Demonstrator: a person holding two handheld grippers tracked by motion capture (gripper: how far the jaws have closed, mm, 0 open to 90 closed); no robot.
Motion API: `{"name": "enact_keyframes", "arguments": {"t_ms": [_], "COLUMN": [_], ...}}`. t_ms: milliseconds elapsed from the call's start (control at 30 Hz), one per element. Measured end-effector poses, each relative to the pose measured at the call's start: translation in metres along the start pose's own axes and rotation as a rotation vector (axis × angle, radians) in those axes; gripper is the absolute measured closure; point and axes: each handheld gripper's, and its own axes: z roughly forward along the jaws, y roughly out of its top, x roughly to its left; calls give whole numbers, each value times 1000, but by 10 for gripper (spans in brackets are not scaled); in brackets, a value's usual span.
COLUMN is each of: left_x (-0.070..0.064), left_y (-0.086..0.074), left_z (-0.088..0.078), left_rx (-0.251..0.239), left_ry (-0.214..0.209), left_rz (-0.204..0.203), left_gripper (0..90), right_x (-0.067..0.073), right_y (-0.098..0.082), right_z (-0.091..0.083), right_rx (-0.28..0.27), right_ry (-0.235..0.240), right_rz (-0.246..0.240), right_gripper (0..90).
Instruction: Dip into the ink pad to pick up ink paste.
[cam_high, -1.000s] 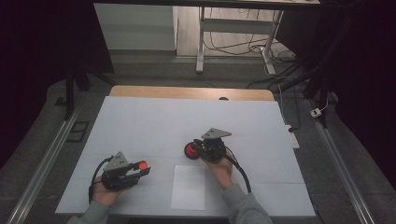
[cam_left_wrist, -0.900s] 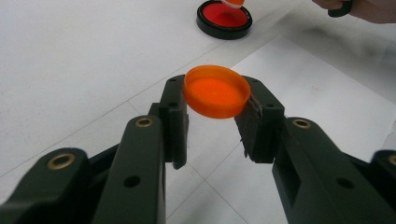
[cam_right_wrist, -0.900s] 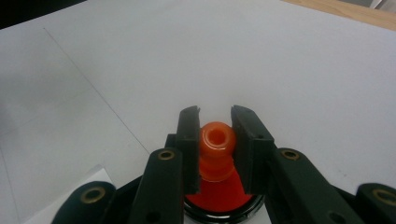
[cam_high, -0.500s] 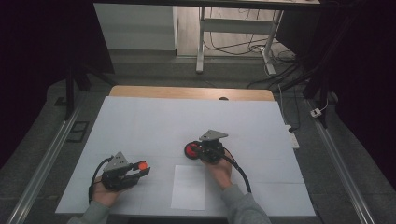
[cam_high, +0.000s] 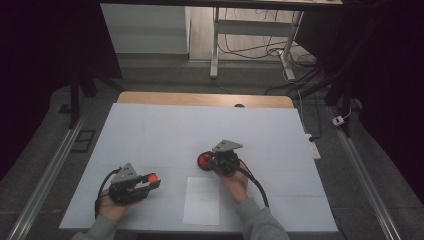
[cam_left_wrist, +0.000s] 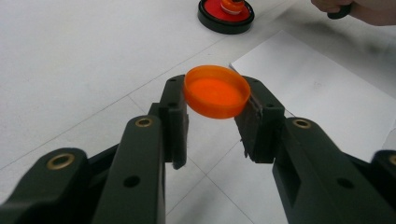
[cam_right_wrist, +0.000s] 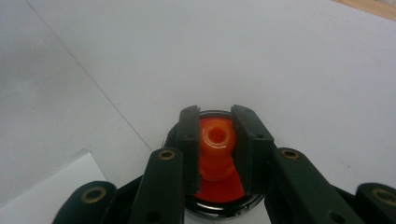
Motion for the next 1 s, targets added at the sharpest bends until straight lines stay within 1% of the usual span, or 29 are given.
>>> {"name": "enact_keyframes", "arguments": {"t_ms": [133, 233, 467, 600, 767, 833, 1000], "left_x": [-1, -1, -1, -1, -1, -1, -1], "left_y": [0, 0, 0, 0, 0, 0, 0], "left_z": [-1, -1, -1, -3, -3, -3, -3], "left_rx": [-10, -11, -9, -17, -16, -16, -15], "left_ry": [5, 6, 7, 6, 6, 5, 4], "left_rz": [4, 5, 5, 2, -1, -1, -1], "left_gripper": [647, 647, 647, 646, 647, 646, 647], "right_x": [2, 4, 6, 7, 8, 8, 7], "right_y": [-1, -2, -3, -5, -7, -8, -7], "right_z": [0, 0, 0, 0, 0, 0, 0], "right_rx": [-7, -12, -18, -36, -45, -51, -48], "right_ry": [-13, -24, -36, -37, -46, -47, -42], "right_rz": [-7, -19, -28, -22, -31, -27, -21], "right_gripper": [729, 729, 730, 730, 730, 730, 730]}}
